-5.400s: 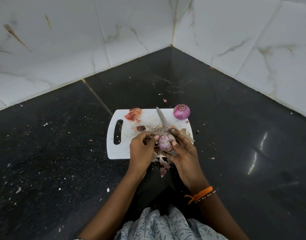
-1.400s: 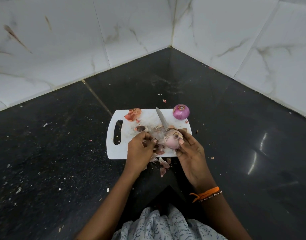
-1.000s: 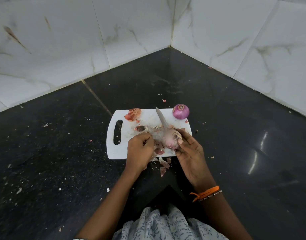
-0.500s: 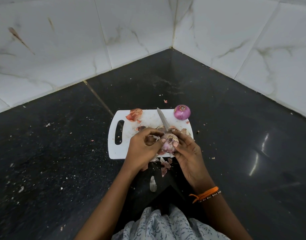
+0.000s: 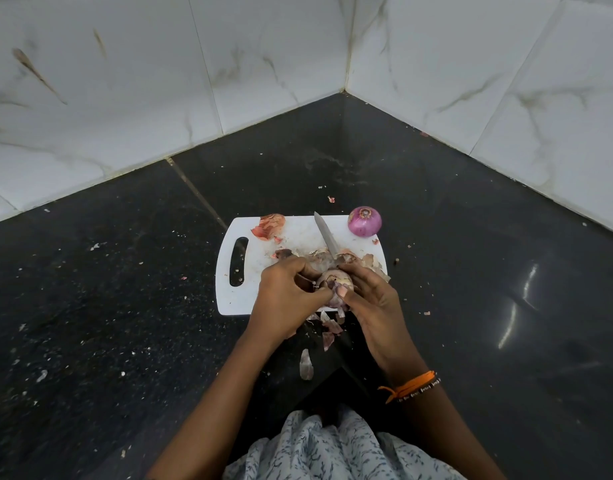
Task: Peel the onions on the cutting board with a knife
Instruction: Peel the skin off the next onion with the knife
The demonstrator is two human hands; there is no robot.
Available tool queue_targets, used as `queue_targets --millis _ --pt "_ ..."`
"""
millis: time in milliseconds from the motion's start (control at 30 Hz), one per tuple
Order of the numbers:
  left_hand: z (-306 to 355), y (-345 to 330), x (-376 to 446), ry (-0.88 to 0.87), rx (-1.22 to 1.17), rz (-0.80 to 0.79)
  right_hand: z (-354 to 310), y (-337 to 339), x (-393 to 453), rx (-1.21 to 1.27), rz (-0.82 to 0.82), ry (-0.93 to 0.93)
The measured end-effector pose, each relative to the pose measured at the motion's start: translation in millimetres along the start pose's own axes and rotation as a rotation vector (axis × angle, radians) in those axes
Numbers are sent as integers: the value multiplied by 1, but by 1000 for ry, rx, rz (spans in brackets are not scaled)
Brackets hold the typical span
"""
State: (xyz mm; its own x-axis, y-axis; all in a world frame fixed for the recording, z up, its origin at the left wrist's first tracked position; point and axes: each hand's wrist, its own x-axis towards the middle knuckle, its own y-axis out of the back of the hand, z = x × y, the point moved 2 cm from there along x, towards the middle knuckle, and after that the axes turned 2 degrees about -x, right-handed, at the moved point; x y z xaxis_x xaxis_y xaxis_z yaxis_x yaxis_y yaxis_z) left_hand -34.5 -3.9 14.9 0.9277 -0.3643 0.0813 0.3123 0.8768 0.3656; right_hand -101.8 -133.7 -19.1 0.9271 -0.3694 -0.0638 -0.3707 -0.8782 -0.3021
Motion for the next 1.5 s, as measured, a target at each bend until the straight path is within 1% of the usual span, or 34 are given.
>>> queue_targets --millis 100,200,367,500,567,733,967,1033,1100,1200,1267,1400,1433,1500 --pt "0 -1 -1 -26 66 17 2 1 0 -28 14 -6" --pt "-1 0 0 -7 66 43 4 1 0 -18 10 -8" --pt "-2 3 1 92 -120 31 1 3 3 60 43 1" --pt "-2 2 -1 111 -202 2 0 2 2 73 44 -1" --pt "0 0 -2 66 -161 8 -2 1 0 66 35 5" --pt "3 -2 -2 -130 -52 59 -3 0 1 35 40 20" --pt "1 -6 -1 -188 117 46 0 0 1 44 18 21" --pt "-1 -7 0 -169 147 57 0 -1 1 81 -4 17" --pt "-5 -7 3 -119 133 84 0 -2 0 170 -40 12" --pt "-14 -5 5 21 23 117 -3 -1 0 354 -103 0" --pt "-20 -4 6 85 20 116 -5 1 2 421 -125 13" --pt "-27 -4 5 156 42 97 -9 3 2 433 -141 8" --pt "-25 -3 4 151 11 90 -9 3 1 423 -143 0" --pt "-17 -2 2 125 -164 73 -8 3 0 394 -138 -15"
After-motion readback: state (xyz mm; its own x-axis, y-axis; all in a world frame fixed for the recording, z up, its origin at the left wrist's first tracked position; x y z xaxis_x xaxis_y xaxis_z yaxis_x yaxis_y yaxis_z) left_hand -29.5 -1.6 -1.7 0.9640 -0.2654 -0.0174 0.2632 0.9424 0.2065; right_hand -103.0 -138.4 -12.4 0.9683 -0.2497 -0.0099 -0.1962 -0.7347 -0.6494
